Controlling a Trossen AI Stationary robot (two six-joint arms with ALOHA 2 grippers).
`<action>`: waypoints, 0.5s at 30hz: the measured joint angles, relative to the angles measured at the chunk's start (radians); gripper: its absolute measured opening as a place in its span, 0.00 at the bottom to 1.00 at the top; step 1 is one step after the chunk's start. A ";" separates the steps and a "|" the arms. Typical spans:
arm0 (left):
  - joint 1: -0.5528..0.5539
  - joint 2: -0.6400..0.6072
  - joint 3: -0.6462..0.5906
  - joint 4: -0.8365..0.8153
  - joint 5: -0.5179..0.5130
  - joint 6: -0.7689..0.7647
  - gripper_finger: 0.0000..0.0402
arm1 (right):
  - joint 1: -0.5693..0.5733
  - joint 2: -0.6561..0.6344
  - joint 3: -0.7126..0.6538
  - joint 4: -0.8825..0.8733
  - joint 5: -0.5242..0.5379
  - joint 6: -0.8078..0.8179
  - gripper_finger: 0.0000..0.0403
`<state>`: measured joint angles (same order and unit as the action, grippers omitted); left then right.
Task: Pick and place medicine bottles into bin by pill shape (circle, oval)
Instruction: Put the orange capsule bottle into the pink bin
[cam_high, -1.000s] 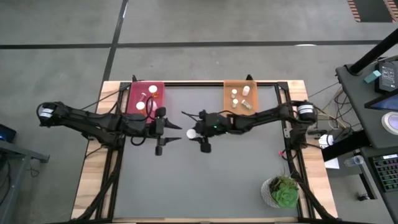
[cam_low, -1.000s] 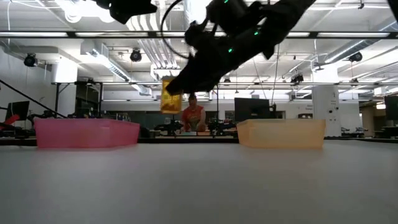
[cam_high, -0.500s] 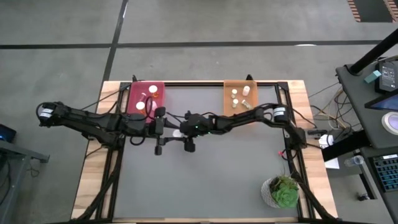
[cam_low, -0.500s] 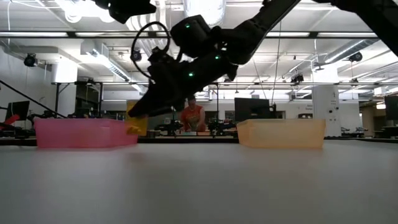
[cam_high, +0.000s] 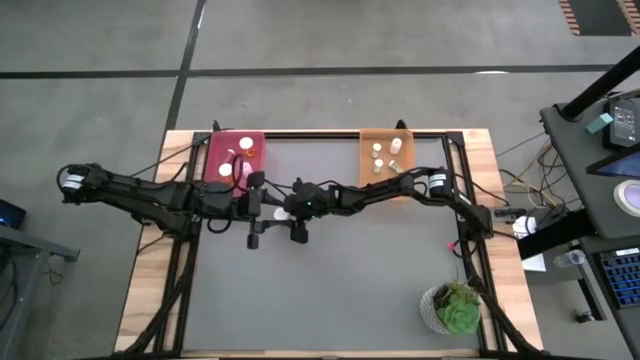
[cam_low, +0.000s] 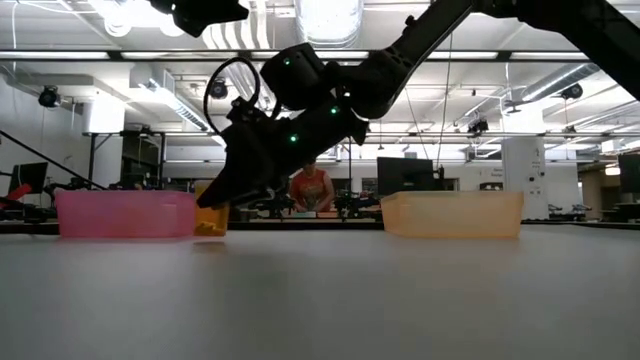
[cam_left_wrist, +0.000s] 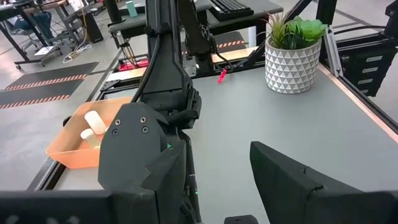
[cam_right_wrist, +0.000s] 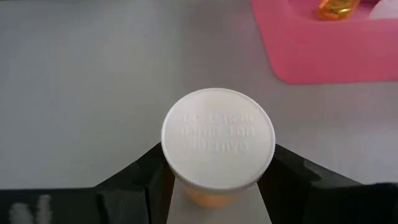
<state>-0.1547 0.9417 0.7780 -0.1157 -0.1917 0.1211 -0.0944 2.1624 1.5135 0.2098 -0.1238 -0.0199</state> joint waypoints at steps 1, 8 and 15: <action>0.000 0.000 0.000 0.001 0.000 0.000 0.41 | 0.000 0.000 0.000 0.002 0.000 0.001 0.47; 0.000 0.000 0.000 0.001 0.000 0.001 0.41 | 0.000 0.000 -0.001 0.002 0.000 0.006 0.54; 0.000 0.000 0.000 0.001 0.000 0.000 0.41 | 0.000 -0.001 -0.001 -0.002 0.000 0.005 0.55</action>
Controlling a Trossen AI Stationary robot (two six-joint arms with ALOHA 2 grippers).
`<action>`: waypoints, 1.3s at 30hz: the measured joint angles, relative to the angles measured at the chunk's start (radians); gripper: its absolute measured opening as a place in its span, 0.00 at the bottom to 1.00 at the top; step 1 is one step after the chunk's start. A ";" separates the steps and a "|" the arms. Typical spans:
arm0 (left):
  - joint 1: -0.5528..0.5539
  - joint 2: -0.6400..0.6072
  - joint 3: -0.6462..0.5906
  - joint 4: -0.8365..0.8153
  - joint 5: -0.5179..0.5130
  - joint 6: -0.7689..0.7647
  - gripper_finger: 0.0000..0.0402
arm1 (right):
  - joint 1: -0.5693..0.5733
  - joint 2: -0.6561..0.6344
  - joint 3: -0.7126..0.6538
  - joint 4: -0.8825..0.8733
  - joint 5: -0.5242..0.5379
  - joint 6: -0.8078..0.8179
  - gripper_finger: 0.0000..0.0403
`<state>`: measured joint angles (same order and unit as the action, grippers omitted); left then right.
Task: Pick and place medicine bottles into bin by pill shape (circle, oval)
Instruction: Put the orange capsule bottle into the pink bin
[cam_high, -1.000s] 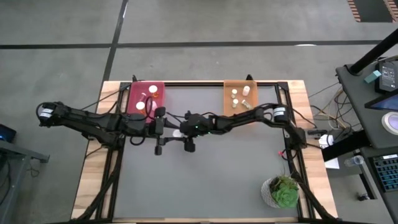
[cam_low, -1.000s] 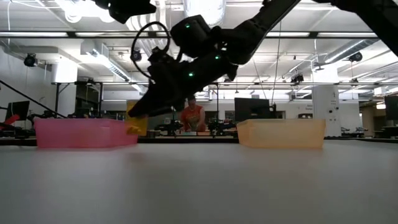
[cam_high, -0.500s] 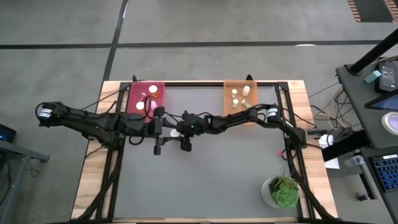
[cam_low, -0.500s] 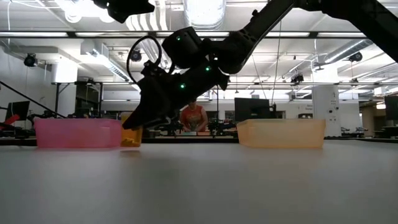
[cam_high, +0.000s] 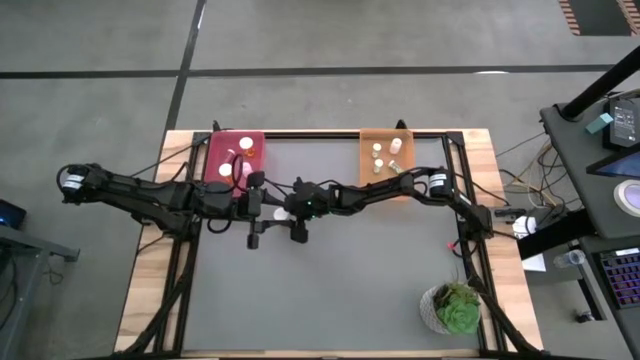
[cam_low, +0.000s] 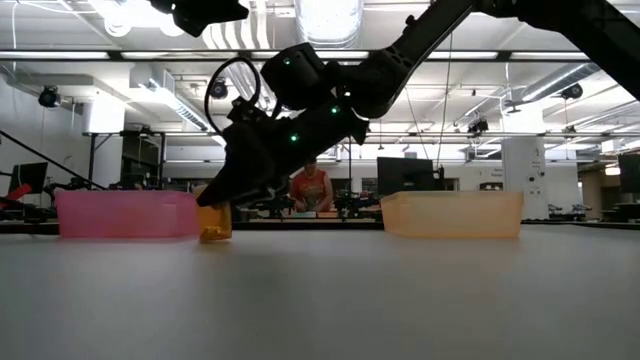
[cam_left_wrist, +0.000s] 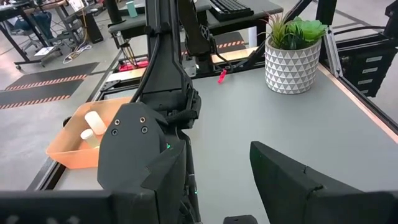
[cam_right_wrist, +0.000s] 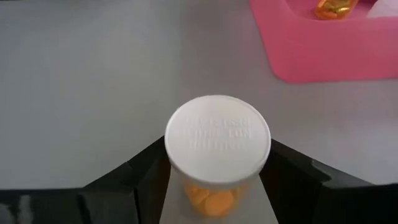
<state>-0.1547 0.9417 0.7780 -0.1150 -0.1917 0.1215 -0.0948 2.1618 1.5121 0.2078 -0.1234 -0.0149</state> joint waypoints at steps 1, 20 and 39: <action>0.000 0.000 0.000 0.000 0.000 0.000 0.41 | 0.000 -0.004 0.000 -0.009 0.000 -0.002 0.55; 0.000 0.000 0.000 -0.027 0.001 -0.060 0.41 | 0.002 -0.065 -0.021 -0.128 0.001 -0.011 0.56; 0.000 -0.007 0.007 -0.094 0.002 -0.115 0.41 | 0.006 -0.324 -0.086 -0.430 0.022 -0.029 0.68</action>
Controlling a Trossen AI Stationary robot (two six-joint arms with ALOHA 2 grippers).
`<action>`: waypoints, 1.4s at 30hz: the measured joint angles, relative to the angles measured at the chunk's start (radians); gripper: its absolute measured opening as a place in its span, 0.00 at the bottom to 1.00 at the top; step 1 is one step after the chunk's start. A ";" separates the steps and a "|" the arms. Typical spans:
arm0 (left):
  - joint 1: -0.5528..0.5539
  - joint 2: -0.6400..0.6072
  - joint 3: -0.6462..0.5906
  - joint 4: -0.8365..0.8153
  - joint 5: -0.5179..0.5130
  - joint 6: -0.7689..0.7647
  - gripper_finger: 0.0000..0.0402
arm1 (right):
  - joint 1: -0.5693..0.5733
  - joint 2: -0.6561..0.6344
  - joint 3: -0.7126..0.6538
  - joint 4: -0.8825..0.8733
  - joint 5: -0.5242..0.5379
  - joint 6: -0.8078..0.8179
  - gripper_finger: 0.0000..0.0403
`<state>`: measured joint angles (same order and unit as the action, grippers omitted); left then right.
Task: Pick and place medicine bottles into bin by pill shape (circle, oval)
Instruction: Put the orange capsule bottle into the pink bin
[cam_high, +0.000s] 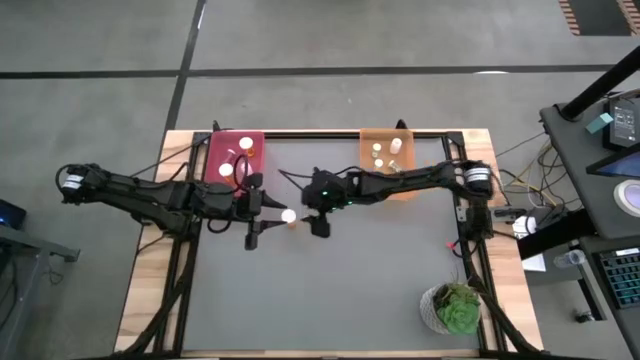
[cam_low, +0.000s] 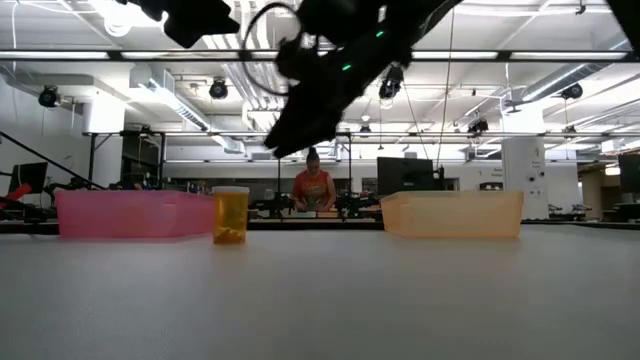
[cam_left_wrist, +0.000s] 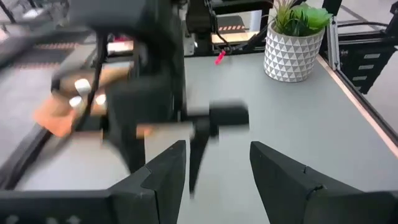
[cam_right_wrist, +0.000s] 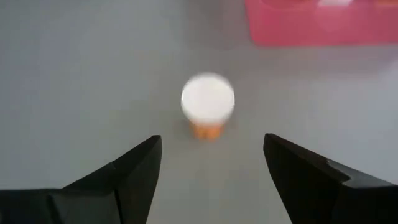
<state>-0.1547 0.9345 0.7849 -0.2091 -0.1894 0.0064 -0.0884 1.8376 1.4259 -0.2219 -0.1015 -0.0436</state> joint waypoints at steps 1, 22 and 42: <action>0.000 0.002 0.000 -0.007 0.000 -0.021 0.41 | 0.001 -0.039 -0.026 -0.026 0.001 0.002 0.68; 0.104 0.475 0.187 -0.392 -0.053 -0.083 0.62 | 0.078 -0.742 -0.730 0.318 0.175 0.046 0.66; 0.205 0.658 0.224 -0.412 0.048 -0.049 0.71 | 0.077 -0.795 -0.788 0.338 0.175 0.025 0.66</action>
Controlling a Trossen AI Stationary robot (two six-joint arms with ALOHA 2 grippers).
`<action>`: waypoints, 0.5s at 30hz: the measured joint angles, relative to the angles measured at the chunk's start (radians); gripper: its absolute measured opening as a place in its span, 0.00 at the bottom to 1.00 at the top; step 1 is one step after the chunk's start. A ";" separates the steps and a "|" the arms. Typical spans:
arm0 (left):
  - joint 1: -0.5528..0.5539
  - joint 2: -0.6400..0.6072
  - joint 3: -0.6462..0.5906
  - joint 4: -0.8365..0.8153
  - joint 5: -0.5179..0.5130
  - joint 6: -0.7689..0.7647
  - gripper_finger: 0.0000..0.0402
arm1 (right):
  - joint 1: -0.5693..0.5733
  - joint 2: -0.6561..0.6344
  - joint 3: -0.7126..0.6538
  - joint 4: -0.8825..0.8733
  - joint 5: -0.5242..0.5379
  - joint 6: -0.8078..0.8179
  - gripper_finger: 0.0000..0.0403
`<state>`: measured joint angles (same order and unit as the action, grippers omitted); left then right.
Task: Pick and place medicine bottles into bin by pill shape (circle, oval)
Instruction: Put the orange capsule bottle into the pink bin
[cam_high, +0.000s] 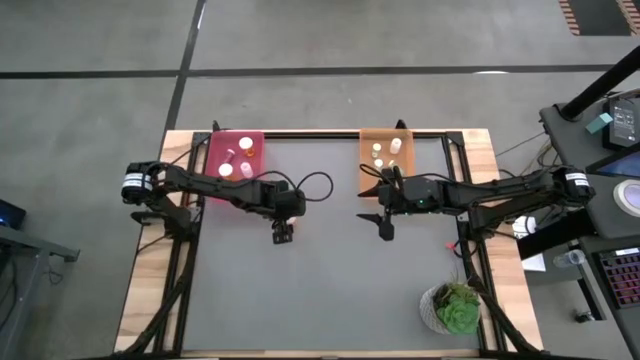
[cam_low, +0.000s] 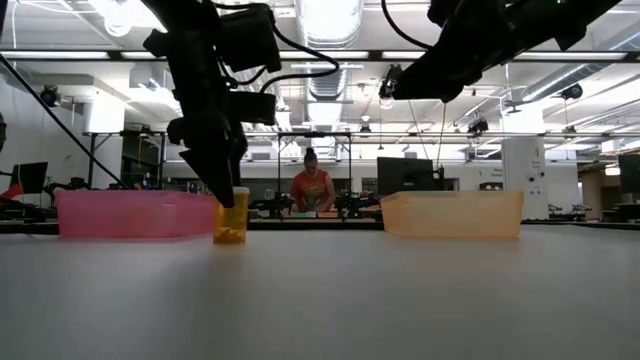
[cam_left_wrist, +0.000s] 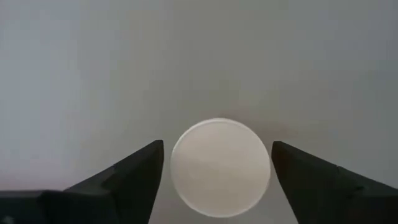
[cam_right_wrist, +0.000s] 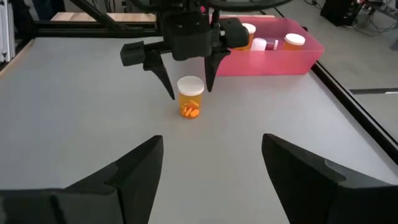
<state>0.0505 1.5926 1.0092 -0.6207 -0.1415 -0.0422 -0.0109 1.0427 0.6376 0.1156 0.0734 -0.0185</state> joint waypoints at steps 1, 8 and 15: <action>0.000 -0.003 0.000 0.000 0.000 0.000 0.69 | 0.000 0.000 0.000 -0.002 0.000 0.000 0.66; 0.000 -0.018 0.003 0.007 0.001 0.003 0.54 | 0.000 0.000 0.000 -0.004 0.001 0.000 0.66; 0.000 -0.019 0.005 0.006 0.000 0.002 0.47 | 0.000 0.000 0.000 -0.005 0.005 0.000 0.66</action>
<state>0.0502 1.5734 1.0138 -0.6147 -0.1414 -0.0399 -0.0113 1.0428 0.6376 0.1104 0.0788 -0.0187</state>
